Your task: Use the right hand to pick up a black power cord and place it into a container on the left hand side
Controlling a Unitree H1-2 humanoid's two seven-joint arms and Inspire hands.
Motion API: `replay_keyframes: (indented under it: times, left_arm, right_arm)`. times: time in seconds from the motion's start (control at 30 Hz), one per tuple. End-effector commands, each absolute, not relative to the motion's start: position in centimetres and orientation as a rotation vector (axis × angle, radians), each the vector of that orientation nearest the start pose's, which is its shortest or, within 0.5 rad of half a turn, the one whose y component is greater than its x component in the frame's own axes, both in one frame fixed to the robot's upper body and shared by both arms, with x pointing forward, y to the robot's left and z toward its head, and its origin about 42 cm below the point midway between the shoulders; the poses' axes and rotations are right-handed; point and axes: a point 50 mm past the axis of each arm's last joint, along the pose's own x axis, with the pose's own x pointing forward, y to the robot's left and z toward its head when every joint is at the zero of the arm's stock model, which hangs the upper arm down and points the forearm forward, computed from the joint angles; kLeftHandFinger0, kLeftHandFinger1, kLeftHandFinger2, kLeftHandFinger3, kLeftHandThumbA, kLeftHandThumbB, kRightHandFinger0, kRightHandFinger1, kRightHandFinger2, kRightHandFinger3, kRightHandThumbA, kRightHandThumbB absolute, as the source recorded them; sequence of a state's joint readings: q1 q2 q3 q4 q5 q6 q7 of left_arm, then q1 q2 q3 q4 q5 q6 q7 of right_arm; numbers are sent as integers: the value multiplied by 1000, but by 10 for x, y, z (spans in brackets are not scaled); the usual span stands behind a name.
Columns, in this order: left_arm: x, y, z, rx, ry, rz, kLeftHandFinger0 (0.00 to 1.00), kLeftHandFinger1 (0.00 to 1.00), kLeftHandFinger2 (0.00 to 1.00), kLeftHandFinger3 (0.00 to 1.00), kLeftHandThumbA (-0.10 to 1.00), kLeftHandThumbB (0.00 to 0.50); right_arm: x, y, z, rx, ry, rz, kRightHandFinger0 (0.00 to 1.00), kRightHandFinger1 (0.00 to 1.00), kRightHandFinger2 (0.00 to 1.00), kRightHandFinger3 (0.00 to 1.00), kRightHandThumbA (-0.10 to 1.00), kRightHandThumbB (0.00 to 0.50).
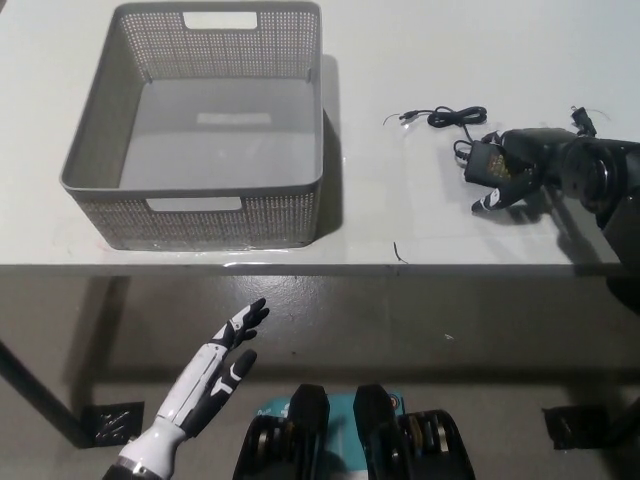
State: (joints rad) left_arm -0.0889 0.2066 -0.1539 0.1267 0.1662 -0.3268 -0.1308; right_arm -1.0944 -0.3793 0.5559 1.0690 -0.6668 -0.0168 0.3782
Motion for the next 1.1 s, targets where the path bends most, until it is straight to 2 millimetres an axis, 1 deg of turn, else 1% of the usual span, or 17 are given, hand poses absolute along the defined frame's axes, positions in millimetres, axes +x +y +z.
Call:
replay_keyframes:
  times: [0.0,0.17,0.33,0.43,0.47,0.57,0.7,0.77,0.8,0.83,0.87,0.9,0.93,0.97,1.0,1.03,1.07]
  left_arm:
    - [310,223,119,395,-336,-354,1000,1000,1000,1000,1000,348]
    - [312,222,120,390,-348,-354,1000,1000,1000,1000,1000,339]
    - [313,222,123,385,-337,-352,1000,1000,1000,1000,1000,370]
    - [313,222,124,394,-345,-351,1000,1000,1000,1000,1000,355]
    - [314,222,123,393,-346,-350,1000,1000,1000,1000,1000,353]
    - [316,222,122,394,-356,-350,1000,1000,1000,1000,1000,341]
    - [317,222,122,401,-352,-346,1000,1000,1000,1000,1000,346]
    - [316,222,123,406,-350,-348,1000,1000,1000,1000,1000,341]
    - [316,222,123,408,-349,-350,1000,1000,1000,1000,1000,341]
    - [316,222,123,408,-349,-350,1000,1000,1000,1000,1000,341]
    - [317,222,124,409,-355,-350,1000,1000,1000,1000,1000,332]
    - [317,222,125,411,-357,-349,1000,1000,1000,1000,1000,331]
    - [317,222,125,409,-356,-351,1000,1000,1000,1000,1000,332]
    - [317,222,125,412,-356,-351,1000,1000,1000,1000,1000,334]
    - [317,222,125,417,-357,-351,1000,1000,1000,1000,1000,334]
    - [318,222,126,425,-360,-350,1000,1000,1000,1000,1000,329]
    - [318,223,124,431,-366,-351,1000,1000,1000,1000,1000,321]
  right_arm:
    - [579,-243,291,-1422,173,468,1000,1000,1000,1000,928,500]
    - [579,-244,286,-1411,194,469,1000,1000,1000,1000,953,500]
    - [579,-246,276,-1397,220,473,1000,1000,1000,1000,971,500]
    - [578,-247,271,-1377,233,473,1000,1000,1000,1000,956,500]
    - [578,-247,268,-1378,249,482,1000,1000,1000,1000,973,500]
    - [576,-251,260,-1353,300,494,1000,1000,1000,1000,973,500]
    - [576,-252,257,-1325,338,492,1000,1000,1000,1000,943,500]
    - [576,-255,255,-1326,310,495,1000,1000,1000,1000,921,470]
    - [576,-257,253,-1307,284,466,882,823,831,910,783,411]
    - [576,-257,253,-1305,281,462,818,737,763,847,780,417]
    - [576,-258,252,-1300,263,433,676,719,756,755,487,302]
    - [576,-258,252,-1302,244,410,650,729,758,736,403,285]
    - [576,-258,252,-1319,175,351,390,484,464,435,8,139]
    - [576,-259,252,-1317,142,328,58,195,281,373,-96,131]
    - [575,-259,252,-1311,125,319,19,213,359,425,-99,131]
    - [576,-260,253,-1304,105,310,18,284,558,541,-100,106]
    - [576,-260,256,-1300,92,298,198,492,756,835,-100,86]
